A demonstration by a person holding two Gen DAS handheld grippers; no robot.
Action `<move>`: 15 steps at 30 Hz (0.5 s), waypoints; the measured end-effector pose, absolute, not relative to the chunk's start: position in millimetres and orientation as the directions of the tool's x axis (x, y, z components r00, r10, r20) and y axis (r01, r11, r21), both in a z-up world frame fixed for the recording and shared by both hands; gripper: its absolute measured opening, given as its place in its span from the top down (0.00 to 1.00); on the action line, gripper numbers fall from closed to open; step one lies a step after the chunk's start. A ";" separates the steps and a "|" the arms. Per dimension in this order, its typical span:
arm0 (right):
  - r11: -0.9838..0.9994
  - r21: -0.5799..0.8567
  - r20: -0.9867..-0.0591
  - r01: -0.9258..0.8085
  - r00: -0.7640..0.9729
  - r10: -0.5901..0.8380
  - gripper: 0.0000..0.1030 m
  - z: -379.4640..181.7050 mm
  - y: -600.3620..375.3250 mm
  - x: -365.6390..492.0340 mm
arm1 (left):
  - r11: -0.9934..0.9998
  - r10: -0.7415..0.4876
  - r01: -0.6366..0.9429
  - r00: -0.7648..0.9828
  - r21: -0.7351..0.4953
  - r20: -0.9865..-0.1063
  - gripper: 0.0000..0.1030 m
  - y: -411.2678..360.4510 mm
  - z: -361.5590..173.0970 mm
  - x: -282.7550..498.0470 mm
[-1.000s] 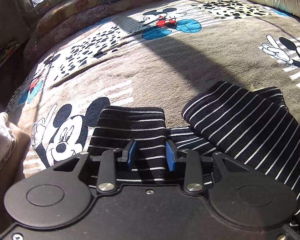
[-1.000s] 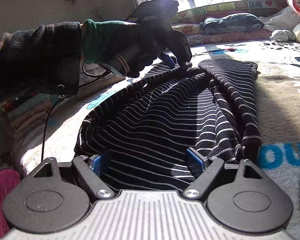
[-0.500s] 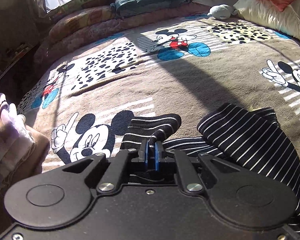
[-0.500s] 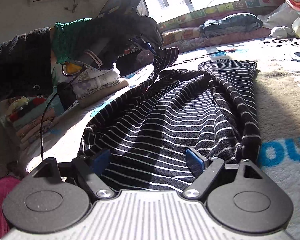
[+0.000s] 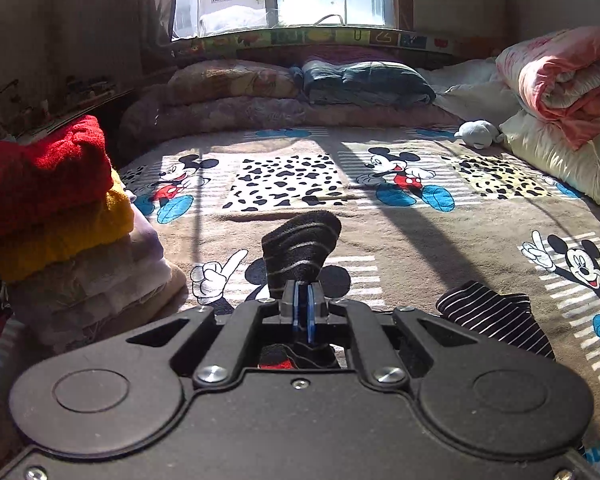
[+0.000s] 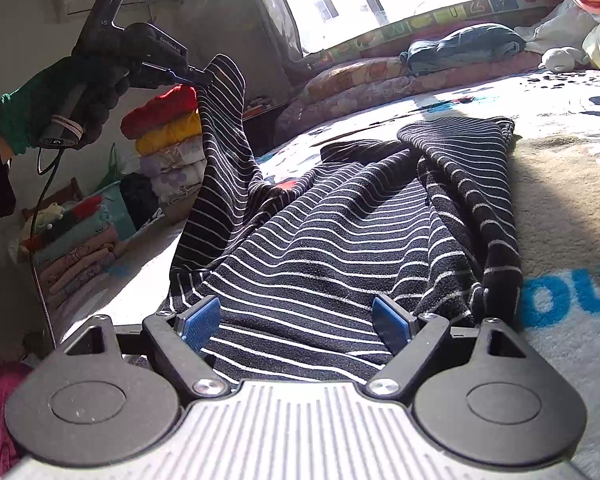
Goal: Fold clothes
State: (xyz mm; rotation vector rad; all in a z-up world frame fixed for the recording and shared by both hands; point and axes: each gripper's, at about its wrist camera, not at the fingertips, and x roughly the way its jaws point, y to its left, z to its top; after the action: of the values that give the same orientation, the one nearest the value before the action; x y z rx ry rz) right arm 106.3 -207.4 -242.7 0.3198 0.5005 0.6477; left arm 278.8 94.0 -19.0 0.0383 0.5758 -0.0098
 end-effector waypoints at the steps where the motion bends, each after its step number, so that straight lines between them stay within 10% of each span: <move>1: 0.755 0.433 -0.341 -0.492 0.686 0.643 0.20 -242.8 -207.4 106.1 | 1.000 -0.010 0.019 0.843 0.010 -0.537 0.97 102.1 -17.8 273.7; 15: 0.749 0.444 -0.339 -0.491 0.682 0.648 0.20 -244.3 -207.9 109.0 | 0.984 -0.050 -0.035 0.886 -0.175 -0.461 0.97 207.8 -34.1 213.9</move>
State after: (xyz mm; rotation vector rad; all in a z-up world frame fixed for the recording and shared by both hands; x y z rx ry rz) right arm 109.0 -207.9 -244.3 0.3326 0.5047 0.6518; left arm 213.9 207.8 -34.1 -0.1808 0.4823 -0.0075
